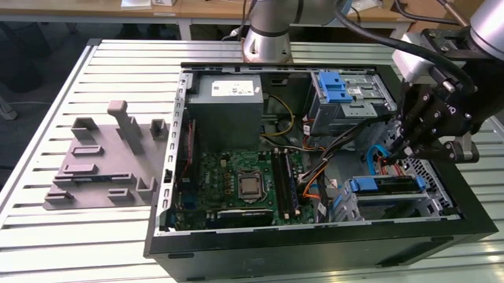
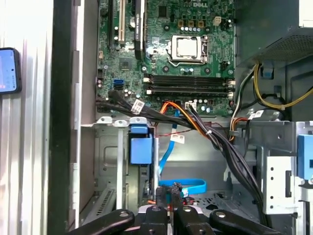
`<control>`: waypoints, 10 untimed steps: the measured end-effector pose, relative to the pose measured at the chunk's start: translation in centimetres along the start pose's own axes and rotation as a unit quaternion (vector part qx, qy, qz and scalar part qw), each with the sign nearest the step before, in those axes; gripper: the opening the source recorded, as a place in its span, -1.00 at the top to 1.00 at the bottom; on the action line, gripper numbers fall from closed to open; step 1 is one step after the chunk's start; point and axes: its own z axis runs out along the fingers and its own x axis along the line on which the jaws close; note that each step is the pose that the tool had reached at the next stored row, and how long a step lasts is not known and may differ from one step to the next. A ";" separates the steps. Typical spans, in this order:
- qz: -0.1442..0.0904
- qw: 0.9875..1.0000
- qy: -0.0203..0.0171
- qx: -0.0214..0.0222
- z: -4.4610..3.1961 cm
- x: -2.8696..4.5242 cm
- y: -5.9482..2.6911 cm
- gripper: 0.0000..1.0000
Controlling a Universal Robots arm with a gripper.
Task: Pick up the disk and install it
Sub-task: 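Insert the second disk wire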
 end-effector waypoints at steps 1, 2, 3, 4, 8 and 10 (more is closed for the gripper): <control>0.000 1.000 0.000 0.000 0.09 -0.10 0.08 0.62; 0.000 1.000 0.000 0.000 0.21 -0.16 0.18 0.62; 0.000 1.000 0.000 0.000 0.34 -0.17 0.24 0.50; -0.001 1.000 0.000 0.000 0.50 -0.18 0.27 0.50; -0.001 1.000 0.003 0.000 1.06 -0.24 0.26 0.50; -0.001 1.000 0.006 0.000 1.24 -0.23 0.26 0.50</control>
